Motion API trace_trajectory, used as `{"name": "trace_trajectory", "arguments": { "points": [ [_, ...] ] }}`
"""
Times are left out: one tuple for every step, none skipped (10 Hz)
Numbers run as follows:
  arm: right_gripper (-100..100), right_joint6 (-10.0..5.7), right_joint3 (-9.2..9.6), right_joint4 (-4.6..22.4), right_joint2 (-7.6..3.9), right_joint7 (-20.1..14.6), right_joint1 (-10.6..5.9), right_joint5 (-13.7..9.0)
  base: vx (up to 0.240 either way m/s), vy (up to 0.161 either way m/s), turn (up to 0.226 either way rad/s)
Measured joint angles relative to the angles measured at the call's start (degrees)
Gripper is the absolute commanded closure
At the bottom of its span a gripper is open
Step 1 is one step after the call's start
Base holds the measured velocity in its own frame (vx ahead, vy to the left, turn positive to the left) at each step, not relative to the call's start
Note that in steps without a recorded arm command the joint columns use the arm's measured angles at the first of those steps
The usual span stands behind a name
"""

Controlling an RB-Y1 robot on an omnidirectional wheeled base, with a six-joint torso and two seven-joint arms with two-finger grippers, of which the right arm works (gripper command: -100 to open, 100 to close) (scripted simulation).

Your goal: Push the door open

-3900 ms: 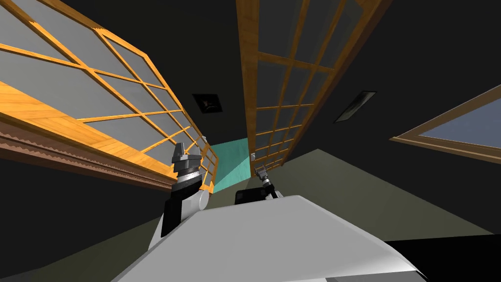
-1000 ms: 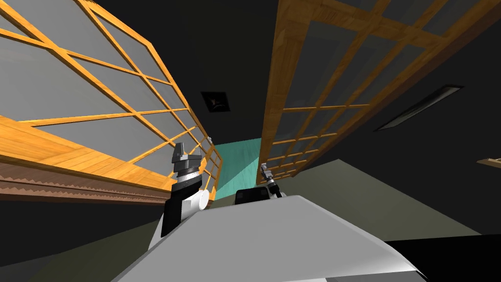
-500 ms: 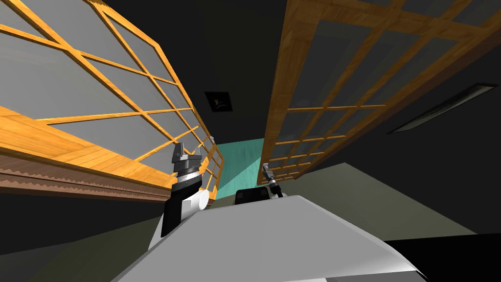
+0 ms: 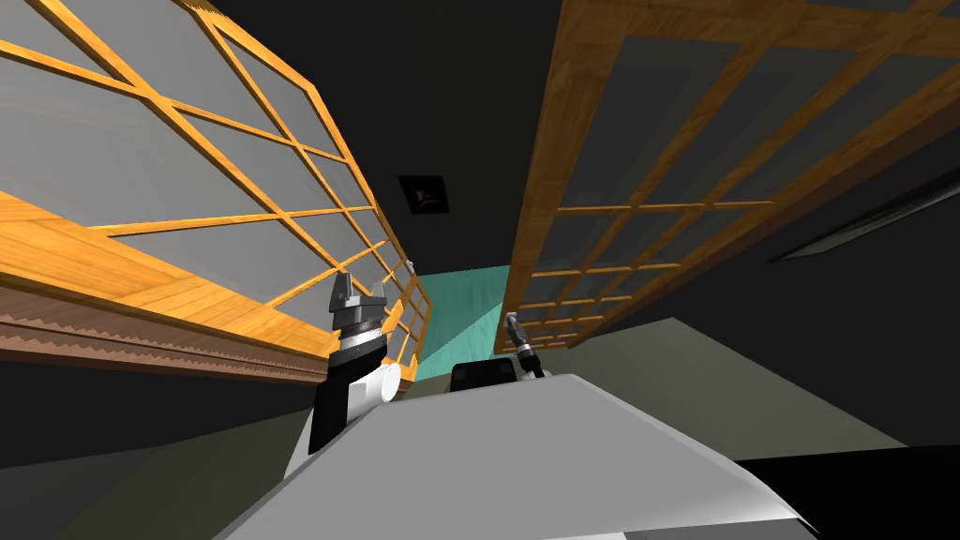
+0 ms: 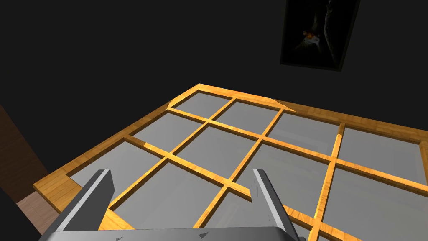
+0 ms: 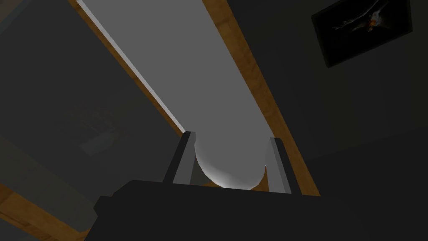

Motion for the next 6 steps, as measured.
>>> {"name": "trace_trajectory", "arguments": {
  "points": [
    [100, 0.35, -0.11, -1.0, -0.18, -1.4, 0.62, -0.5, 0.026, 0.008, 0.038],
    [100, 0.49, -0.16, -1.7, -0.5, -2.6, 1.02, -0.8, 0.01, 0.004, -0.014],
    [100, -0.25, -0.44, -0.2, -0.48, -3.0, 0.03, -1.0, 0.03, 0.008, 0.074],
    [100, -0.83, -0.75, 0.5, -0.46, -4.0, -0.13, -1.5, 0.045, 0.011, 0.103],
    [100, -0.14, -0.96, -1.2, -0.28, -5.3, 0.87, -2.1, 0.029, 0.0, 0.05],
    [100, -0.01, -1.09, -1.2, -0.47, -6.6, 0.76, -2.4, 0.033, 0.002, 0.079]
  ]
}}
